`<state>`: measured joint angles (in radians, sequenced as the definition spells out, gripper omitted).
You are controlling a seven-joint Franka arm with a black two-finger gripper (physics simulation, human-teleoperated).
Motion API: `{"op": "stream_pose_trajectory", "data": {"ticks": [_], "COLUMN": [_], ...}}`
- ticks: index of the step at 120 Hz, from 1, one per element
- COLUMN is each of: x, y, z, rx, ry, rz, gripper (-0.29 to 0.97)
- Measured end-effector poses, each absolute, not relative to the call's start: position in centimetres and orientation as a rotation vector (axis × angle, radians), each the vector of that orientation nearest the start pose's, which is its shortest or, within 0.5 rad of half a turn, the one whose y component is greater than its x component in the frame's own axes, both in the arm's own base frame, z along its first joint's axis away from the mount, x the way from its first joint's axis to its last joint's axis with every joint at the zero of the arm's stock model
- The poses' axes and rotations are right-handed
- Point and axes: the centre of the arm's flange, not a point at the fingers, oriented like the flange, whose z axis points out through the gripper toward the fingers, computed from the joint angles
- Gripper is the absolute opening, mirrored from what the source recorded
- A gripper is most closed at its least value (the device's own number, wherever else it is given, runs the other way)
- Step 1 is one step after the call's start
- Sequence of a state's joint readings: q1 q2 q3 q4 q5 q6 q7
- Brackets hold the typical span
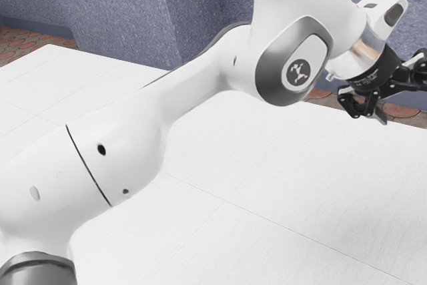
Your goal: Pull the drawer handle with one arm to open the drawer
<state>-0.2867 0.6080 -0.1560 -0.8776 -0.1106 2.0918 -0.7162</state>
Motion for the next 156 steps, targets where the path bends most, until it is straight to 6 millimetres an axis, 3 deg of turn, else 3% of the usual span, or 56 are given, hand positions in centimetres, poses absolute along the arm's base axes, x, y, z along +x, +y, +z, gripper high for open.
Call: {"op": "stream_pose_trajectory", "data": {"ticks": [27,44,99,121,156], "x": [66.2,65.8,65.9,65.3,62.9], "y": [-31.6,-32.7,-32.5,-30.9,-26.1], "z": [66.0,64.8,63.1,62.7,63.3], "rx": [-3.499,-3.505,-3.516,-3.486,-3.42], "ry": [-0.534,-0.521,-0.559,-0.604,-0.703], "rz": [-0.778,-0.705,-0.589,-0.539,-0.494], "gripper": [0.68,0.68,0.66,0.66,0.66]}}
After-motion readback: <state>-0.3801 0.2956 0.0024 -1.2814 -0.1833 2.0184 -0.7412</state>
